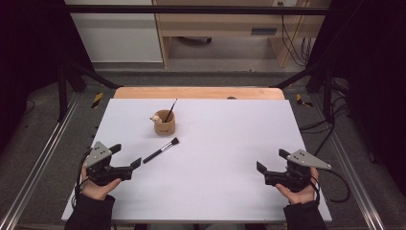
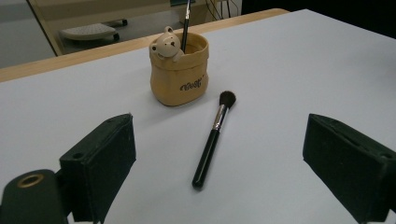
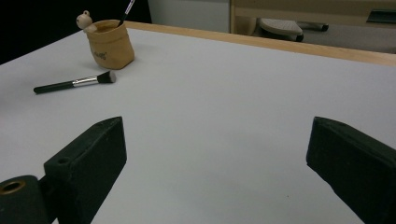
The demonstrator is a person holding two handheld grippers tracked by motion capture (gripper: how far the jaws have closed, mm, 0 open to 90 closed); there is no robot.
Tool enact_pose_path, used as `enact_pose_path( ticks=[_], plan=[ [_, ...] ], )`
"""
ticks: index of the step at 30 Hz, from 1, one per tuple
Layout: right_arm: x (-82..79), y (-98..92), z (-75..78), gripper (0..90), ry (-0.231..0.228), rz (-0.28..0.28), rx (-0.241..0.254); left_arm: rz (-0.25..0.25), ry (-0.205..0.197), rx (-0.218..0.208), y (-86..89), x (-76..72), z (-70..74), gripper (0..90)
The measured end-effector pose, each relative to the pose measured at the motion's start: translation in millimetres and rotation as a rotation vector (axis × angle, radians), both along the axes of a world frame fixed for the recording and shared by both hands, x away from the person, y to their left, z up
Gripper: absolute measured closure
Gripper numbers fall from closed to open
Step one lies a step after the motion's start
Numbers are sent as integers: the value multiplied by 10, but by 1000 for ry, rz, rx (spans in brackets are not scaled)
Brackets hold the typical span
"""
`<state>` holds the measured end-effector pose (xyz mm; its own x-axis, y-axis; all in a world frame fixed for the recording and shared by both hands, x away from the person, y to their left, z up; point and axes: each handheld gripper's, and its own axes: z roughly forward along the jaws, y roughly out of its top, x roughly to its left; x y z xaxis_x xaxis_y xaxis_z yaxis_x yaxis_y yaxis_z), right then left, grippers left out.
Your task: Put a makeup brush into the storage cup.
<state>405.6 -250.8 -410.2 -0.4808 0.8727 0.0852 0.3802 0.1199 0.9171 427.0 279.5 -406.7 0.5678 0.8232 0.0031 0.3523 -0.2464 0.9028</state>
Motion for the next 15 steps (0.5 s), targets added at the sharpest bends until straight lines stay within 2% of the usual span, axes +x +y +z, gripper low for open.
enact_pose_path(
  ticks=[8,15],
  plan=[
    [2,5,-5,57,1,1,-1,-15,15,19,-51,48,22,89],
    [-6,-3,-4,58,4,2,4,-33,42,54,-106,106,65,91]
  ],
)
